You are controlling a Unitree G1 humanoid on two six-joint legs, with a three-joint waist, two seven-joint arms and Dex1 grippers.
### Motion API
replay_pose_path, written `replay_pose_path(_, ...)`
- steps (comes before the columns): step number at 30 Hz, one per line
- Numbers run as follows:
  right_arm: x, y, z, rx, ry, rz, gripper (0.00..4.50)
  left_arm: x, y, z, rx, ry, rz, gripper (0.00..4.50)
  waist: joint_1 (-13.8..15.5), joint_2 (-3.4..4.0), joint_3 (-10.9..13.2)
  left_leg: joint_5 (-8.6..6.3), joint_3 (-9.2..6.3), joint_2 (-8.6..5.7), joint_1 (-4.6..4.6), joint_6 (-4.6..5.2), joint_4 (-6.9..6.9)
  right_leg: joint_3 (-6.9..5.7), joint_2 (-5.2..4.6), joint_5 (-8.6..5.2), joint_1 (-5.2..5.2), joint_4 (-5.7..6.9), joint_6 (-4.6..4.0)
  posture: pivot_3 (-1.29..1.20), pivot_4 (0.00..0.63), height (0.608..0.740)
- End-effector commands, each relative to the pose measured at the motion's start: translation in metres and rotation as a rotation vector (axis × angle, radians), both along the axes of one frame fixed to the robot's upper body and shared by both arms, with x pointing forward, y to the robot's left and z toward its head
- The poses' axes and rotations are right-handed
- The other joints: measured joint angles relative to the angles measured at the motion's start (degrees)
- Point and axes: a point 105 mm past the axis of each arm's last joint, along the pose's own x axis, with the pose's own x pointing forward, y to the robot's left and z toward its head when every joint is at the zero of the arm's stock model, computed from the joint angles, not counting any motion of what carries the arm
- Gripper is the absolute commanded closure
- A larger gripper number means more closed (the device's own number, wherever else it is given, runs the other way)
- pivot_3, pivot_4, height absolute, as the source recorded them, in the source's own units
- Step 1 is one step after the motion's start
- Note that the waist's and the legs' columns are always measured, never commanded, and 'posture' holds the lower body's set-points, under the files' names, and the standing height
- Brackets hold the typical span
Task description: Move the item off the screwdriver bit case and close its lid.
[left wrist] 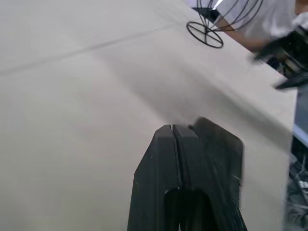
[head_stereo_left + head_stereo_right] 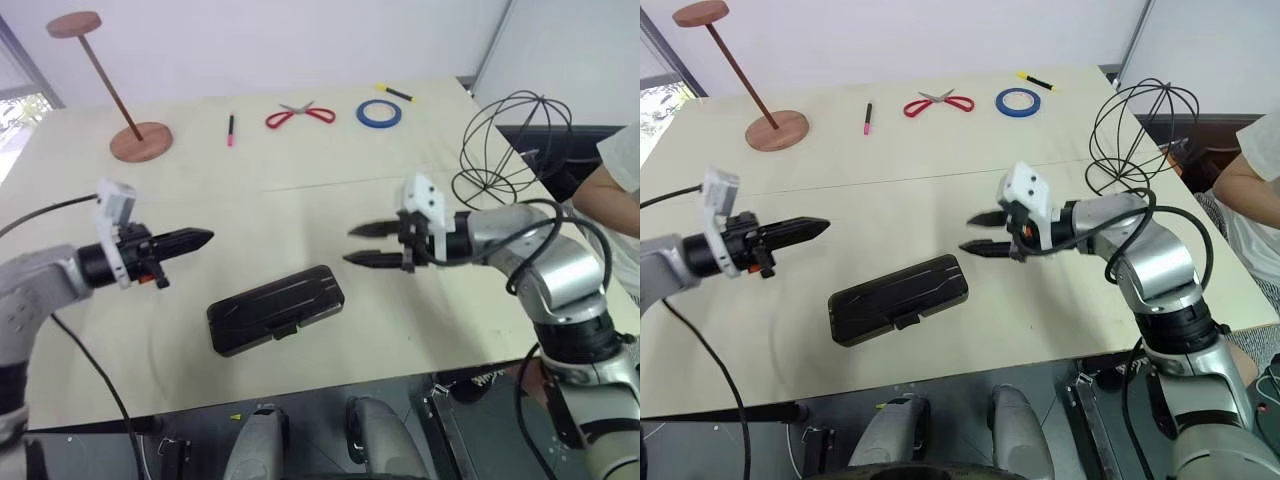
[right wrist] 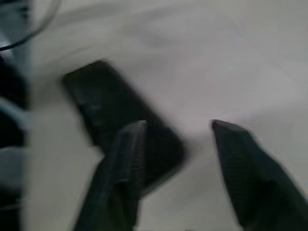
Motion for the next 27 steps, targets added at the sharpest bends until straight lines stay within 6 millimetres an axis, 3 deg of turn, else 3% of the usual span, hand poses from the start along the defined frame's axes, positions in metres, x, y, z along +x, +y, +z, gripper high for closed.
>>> replay_pose_path(1, -0.018, 0.009, 0.002, 0.038, 0.111, 0.05, 4.23, 0.019, -0.005, -0.009, 0.055, -0.01, -0.051, 4.5, 0.0, 0.0, 0.0, 0.0, 0.02, 0.0, 0.0, 0.0, 0.01, 0.02, -0.01, 0.0, 0.0, 0.01, 0.0, 0.0, 0.15, 0.74)
replay_pose_path(2, -0.021, 0.014, 0.0, 0.058, 0.159, 0.047, 4.46, 0.026, -0.009, -0.015, 0.071, -0.001, -0.07, 4.5, 0.1, -0.01, 0.0, 0.0, 0.01, 0.0, 0.01, 0.0, 0.02, 0.01, 0.0, 0.0, 0.0, 0.03, 0.0, 0.0, 0.15, 0.74)
replay_pose_path(10, -0.046, 0.048, -0.031, 0.089, 0.664, 0.012, 4.46, 0.043, -0.051, -0.052, 0.164, 0.049, -0.285, 4.5, 0.1, -0.02, 0.0, 0.0, -0.02, 0.01, -0.11, 0.0, 0.02, 0.01, 0.0, 0.1, -0.12, 0.08, 0.17, 0.0, 0.15, 0.74)
replay_pose_path(19, -0.069, 0.07, -0.064, 0.053, 0.834, 0.009, 4.46, 0.041, -0.065, -0.072, 0.228, 0.081, -0.399, 4.5, -0.1, -0.02, 0.0, 0.0, -0.05, 0.01, -0.11, 0.01, 0.01, 0.0, 0.0, 0.11, -0.14, 0.11, 0.18, 0.0, 0.15, 0.74)
replay_pose_path(27, -0.067, 0.086, -0.1, 0.057, 0.949, -0.201, 4.46, 0.035, -0.076, -0.069, 0.238, 0.057, -0.463, 4.5, -0.1, -0.02, 0.0, 0.0, -0.05, 0.02, -0.11, 0.02, 0.02, 0.01, -0.01, 0.11, -0.14, 0.14, 0.19, 0.0, 0.15, 0.74)
